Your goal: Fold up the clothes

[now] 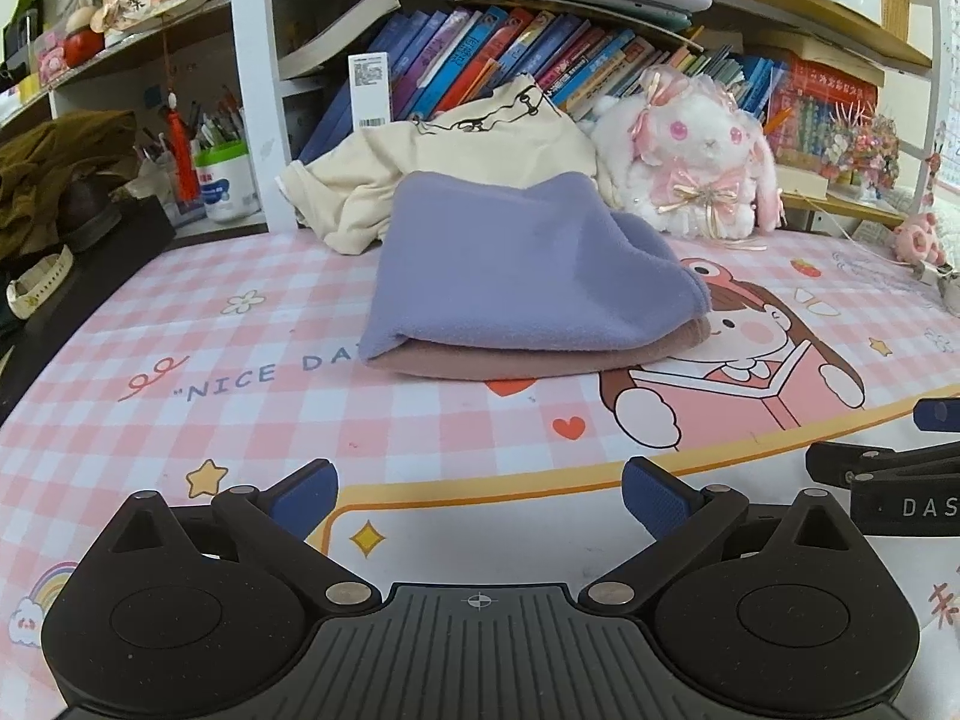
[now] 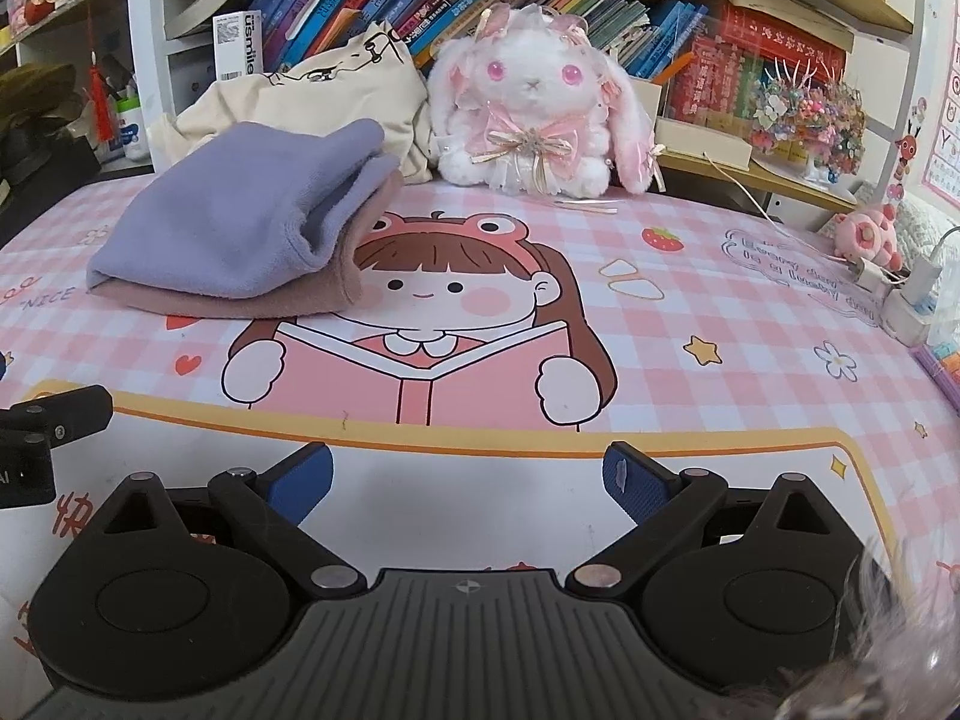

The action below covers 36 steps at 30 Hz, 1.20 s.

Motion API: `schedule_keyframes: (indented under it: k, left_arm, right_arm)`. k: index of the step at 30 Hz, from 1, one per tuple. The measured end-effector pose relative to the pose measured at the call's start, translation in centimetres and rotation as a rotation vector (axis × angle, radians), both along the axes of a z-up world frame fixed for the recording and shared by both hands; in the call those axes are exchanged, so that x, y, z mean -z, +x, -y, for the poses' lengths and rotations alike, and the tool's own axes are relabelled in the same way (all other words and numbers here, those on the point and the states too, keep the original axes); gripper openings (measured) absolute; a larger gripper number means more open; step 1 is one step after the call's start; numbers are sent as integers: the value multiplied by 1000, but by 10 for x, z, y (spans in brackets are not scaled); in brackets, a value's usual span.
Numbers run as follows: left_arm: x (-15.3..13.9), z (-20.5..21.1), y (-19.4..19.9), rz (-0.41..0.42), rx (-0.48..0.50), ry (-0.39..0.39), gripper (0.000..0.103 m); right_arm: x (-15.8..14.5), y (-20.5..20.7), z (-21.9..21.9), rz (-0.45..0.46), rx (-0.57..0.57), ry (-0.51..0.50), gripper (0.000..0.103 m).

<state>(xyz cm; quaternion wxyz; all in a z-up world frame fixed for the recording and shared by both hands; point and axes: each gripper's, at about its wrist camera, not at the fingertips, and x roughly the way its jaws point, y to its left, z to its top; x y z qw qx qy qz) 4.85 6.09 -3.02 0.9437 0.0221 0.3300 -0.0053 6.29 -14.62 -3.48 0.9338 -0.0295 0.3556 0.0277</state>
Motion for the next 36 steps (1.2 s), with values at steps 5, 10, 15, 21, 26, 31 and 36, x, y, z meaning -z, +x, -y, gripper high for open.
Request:
schedule_keyframes:
  k: [5,10,15,21,26,31,36]
  left_arm:
    - [3,1,0,-20,2,-1,102]
    - [5,3,0,-16,7,3,102]
    - [8,0,1,-31,-14,-9,102]
    - [10,-3,2,-42,-27,-21,102]
    - [11,-4,3,-41,-27,-30,102]
    - [11,-5,5,-49,-24,-36,102]
    - [11,-5,5,-50,-24,-38,102]
  right_arm:
    - [1,-1,1,0,4,1,98]
    - [3,-1,2,-4,17,0,98]
    - [6,0,2,-11,31,-2,98]
    - [8,0,1,-21,27,0,98]
    - [8,1,-2,-20,12,-4,98]
    - [8,1,-3,-19,4,-8,98]
    - [8,1,-3,-19,2,-9,98]
